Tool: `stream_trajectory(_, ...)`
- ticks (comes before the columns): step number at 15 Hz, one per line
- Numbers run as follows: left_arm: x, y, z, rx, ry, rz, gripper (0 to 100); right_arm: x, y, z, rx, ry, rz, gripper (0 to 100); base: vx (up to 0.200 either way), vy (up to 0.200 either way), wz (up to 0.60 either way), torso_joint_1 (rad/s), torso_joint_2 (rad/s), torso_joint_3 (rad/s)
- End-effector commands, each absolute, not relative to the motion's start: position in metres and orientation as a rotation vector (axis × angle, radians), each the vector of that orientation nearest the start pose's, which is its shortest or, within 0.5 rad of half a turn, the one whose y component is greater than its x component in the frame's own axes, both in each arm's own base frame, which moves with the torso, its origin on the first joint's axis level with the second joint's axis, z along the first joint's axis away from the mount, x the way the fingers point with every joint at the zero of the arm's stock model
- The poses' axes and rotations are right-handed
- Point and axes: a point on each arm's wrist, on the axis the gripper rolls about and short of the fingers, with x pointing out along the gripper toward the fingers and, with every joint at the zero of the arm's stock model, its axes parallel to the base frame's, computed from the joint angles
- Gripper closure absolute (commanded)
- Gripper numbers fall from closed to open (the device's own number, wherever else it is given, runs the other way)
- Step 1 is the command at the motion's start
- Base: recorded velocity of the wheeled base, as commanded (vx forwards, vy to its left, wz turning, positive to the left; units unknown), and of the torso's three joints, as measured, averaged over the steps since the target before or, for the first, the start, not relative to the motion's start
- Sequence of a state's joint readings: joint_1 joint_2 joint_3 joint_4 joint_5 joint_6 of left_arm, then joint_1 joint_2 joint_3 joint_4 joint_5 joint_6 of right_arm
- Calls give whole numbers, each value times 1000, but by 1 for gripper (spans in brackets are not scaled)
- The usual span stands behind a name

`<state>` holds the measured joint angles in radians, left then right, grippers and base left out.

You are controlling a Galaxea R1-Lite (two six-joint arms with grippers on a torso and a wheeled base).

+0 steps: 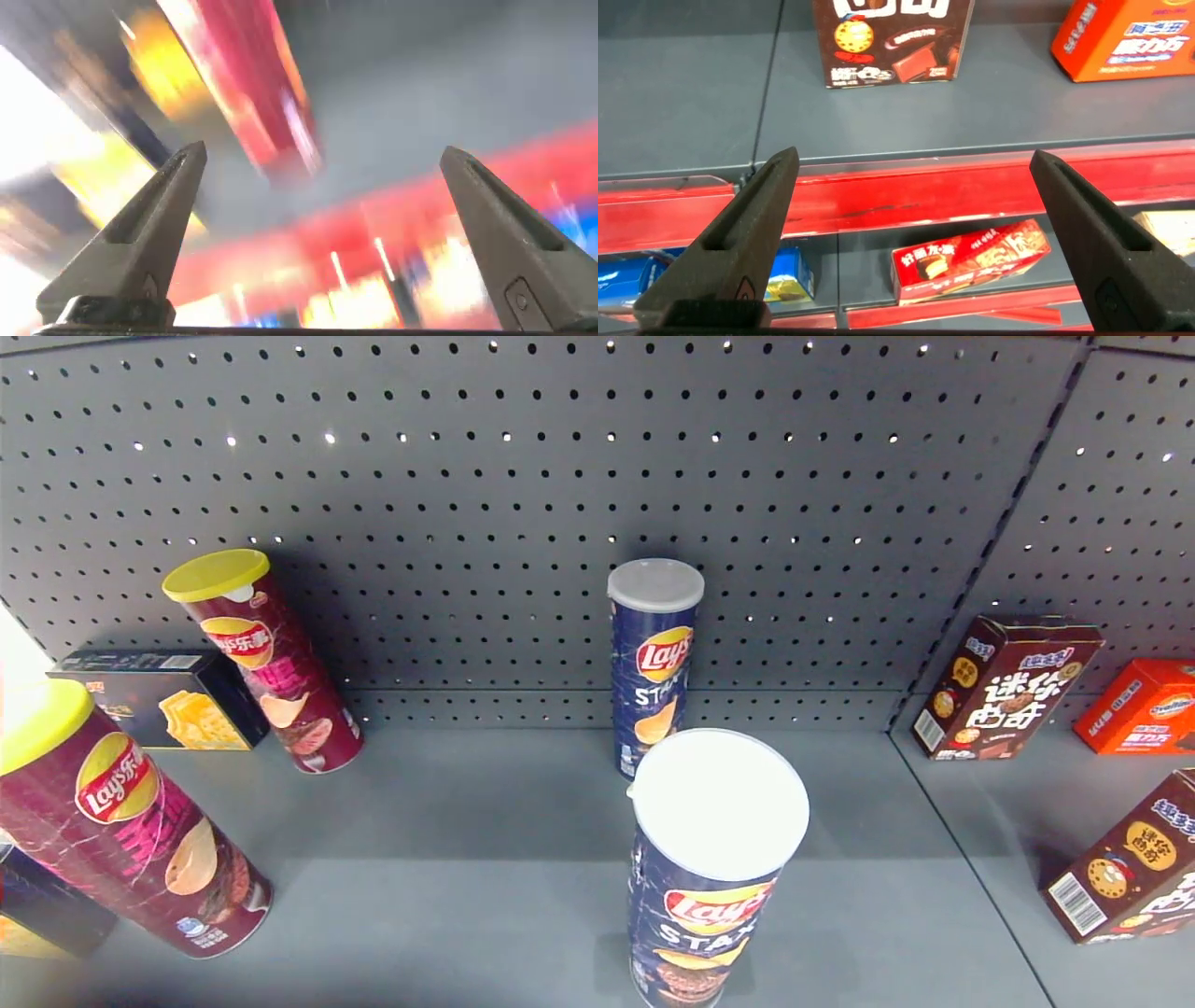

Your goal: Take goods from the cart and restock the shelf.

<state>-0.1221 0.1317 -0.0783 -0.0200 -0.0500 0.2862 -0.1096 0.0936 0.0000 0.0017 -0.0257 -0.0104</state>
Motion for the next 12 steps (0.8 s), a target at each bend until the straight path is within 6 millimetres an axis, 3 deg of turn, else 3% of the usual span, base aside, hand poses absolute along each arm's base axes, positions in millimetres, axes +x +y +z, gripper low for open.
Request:
stream_trajectory(1, -17, 0, 84, 255, 83, -175, 0, -16, 1, 77, -7, 97, -136, 0, 0, 0, 0, 0, 0, 0)
stream_trajectory(3, -17, 0, 84, 249, 78, -169, 0, -16, 1, 77, -7, 97, -136, 0, 0, 0, 0, 0, 0, 0)
stream_trajectory(5, -21, -2, 83, 238, 41, -28, 0, -16, 1, 77, -7, 97, -134, 0, 0, 0, 0, 0, 0, 0)
stream_trajectory(8, -23, -2, 81, 177, -58, -69, 0, -16, 1, 77, -7, 97, -136, 0, 0, 0, 0, 0, 0, 0)
stream_trajectory(12, -23, -1, 75, 30, 8, -65, 0, -16, 1, 77, -7, 97, -133, 0, 0, 0, 0, 0, 0, 0)
